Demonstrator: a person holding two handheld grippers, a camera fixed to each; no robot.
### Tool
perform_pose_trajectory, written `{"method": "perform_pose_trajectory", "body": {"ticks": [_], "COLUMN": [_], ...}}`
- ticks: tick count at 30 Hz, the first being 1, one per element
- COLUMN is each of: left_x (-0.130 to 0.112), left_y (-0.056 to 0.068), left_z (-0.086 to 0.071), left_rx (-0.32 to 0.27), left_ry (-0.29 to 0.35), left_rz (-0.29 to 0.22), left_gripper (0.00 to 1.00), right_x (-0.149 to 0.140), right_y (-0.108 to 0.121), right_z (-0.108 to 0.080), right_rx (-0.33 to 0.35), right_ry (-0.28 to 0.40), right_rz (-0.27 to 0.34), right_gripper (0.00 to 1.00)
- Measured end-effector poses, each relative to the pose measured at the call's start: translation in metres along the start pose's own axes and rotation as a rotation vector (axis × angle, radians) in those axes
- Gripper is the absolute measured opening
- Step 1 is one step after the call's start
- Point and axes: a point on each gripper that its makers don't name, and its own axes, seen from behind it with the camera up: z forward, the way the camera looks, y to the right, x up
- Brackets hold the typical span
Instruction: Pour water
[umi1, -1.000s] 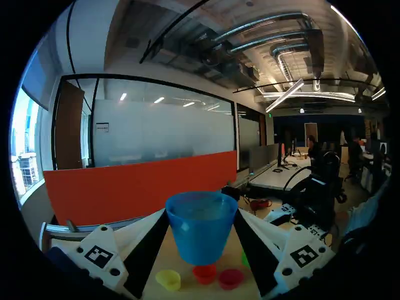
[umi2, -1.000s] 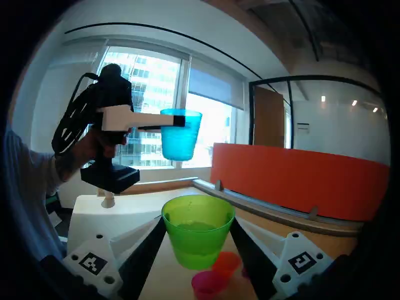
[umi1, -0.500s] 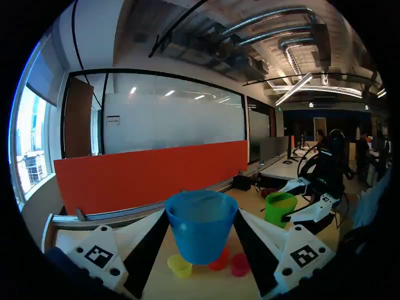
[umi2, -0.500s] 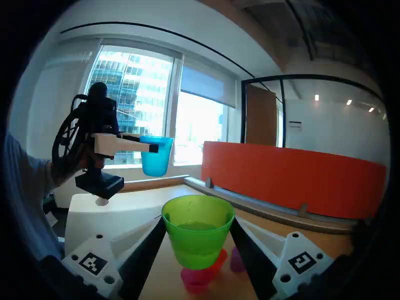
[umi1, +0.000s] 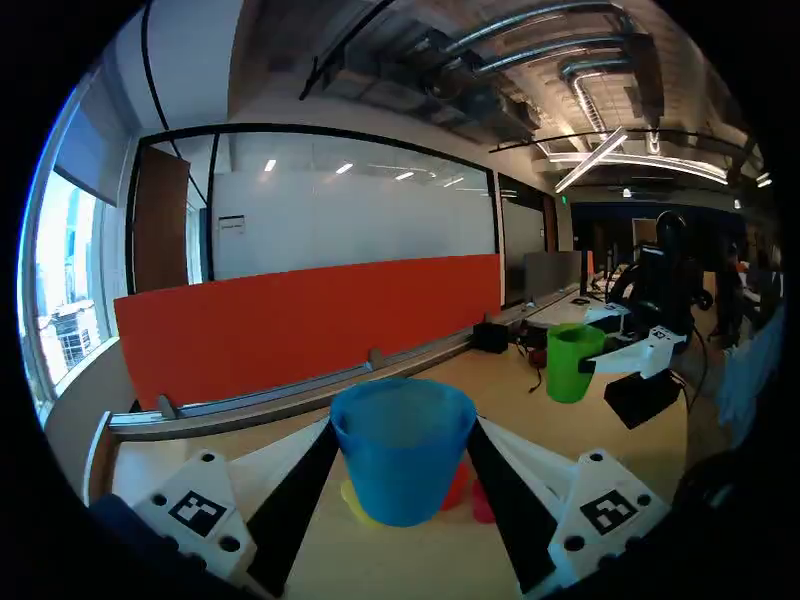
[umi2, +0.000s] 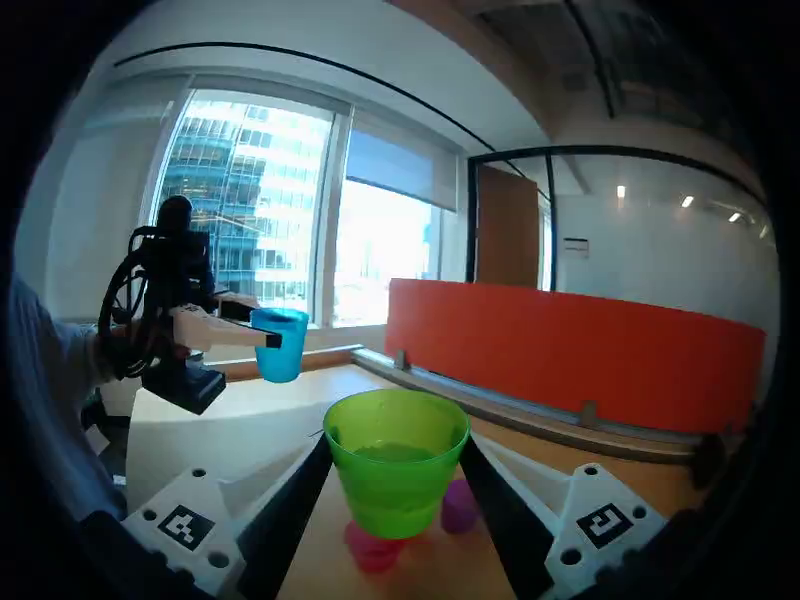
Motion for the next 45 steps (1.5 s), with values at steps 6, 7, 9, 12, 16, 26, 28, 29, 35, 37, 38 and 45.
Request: {"method": "perform_pose_trajectory", "body": {"ticks": [6,7,9,12,16,26,28,29,35,37,38,45], "left_x": [-0.023,-0.026,-0.035,-0.048,-0.067,-0.114,-0.123,-0.127,-0.148,-0.154,-0.157,-0.183], "left_y": [-0.002,-0.002,-0.003,-0.002,0.000,0.003,0.003,0.003,0.002,0.002,0.003,0.004], "left_z": [-0.002,-0.002,-0.003,-0.004,-0.006,-0.006,-0.006,-0.006,-0.006,-0.005,-0.005,-0.006], "left_rx": [0.001,0.001,0.000,-0.002,-0.010,-0.011,-0.012,-0.013,-0.018,-0.021,-0.023,-0.041], "left_ry": [-0.036,-0.041,-0.054,-0.079,-0.116,-0.223,-0.245,-0.255,-0.303,-0.317,-0.323,-0.379], "left_rz": [0.019,0.023,0.030,0.037,0.041,0.067,0.069,0.070,0.070,0.069,0.069,0.065], "left_gripper": [0.87,0.87,0.87,0.87,0.87,0.87,0.87,0.87,0.87,0.87,0.87,0.87], "right_x": [-0.011,-0.014,-0.020,-0.029,-0.041,-0.070,-0.074,-0.076,-0.092,-0.098,-0.101,-0.127], "right_y": [0.003,0.004,0.005,0.007,0.005,0.004,0.005,0.006,0.010,0.011,0.012,0.014], "right_z": [-0.004,-0.005,-0.006,-0.008,-0.009,-0.009,-0.009,-0.009,-0.008,-0.008,-0.008,-0.009], "right_rx": [0.008,0.009,0.011,0.014,0.027,0.047,0.049,0.050,0.054,0.056,0.057,0.073], "right_ry": [-0.028,-0.036,-0.052,-0.075,-0.107,-0.177,-0.187,-0.191,-0.227,-0.242,-0.249,-0.313], "right_rz": [0.011,0.011,0.010,0.008,0.008,0.008,0.011,0.013,0.014,0.015,0.015,0.010], "right_gripper": [0.89,0.89,0.90,0.89,0.90,0.90,0.90,0.90,0.90,0.90,0.90,0.90]}}
